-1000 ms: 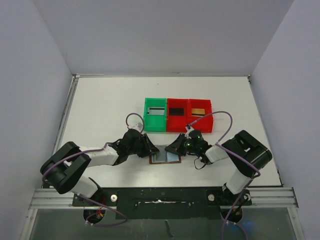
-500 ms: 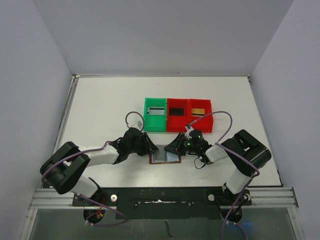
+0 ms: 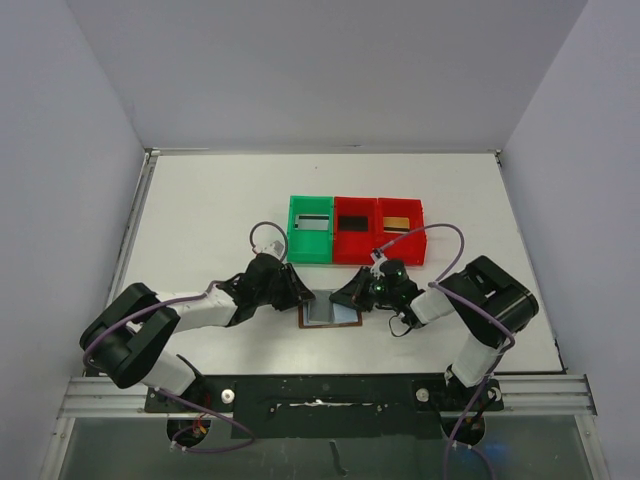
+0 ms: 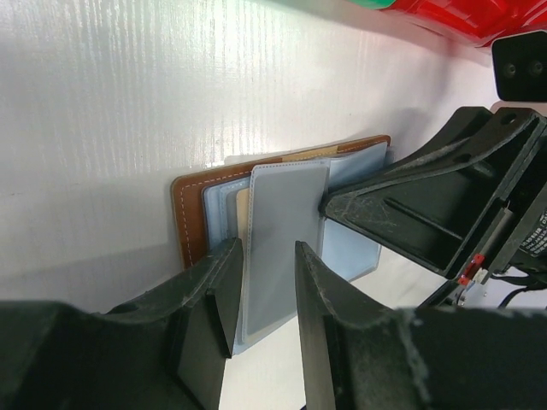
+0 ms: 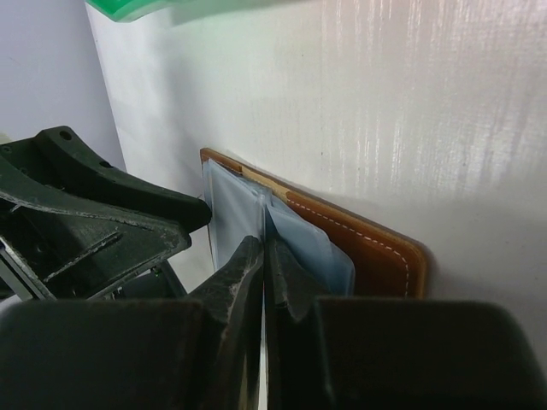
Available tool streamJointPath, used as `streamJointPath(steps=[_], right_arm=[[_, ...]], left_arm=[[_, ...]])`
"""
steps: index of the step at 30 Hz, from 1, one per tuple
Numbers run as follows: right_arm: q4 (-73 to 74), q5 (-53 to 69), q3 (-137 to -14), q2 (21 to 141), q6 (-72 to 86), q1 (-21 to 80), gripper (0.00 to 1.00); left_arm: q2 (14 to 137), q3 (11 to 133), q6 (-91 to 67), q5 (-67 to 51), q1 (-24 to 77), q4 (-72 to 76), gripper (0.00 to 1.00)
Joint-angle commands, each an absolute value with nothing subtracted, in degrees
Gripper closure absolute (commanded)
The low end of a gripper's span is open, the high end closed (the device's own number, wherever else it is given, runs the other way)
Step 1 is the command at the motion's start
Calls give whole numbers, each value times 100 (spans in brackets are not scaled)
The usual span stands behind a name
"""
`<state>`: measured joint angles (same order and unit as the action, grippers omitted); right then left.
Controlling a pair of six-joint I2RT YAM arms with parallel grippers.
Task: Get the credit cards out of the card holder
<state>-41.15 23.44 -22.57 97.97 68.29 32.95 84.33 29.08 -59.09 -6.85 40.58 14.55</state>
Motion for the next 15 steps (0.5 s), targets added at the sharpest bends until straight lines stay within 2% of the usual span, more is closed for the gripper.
streamJointPath(steps=[1,10,15], right_arm=[[-3870,2212,-1947,10223,6724,3214,100],[-4486,2464,-1754,10530,6935,3036,100],[-4669,2558,-1723,10622,7048,3004,95]], left_arm=[[8477,3114,-5818,-887,4005,1641,70],[8811,3063,-5895,-1067,3956,1711,70],[8879,3012,-5902,-1251,3962,1899,70]])
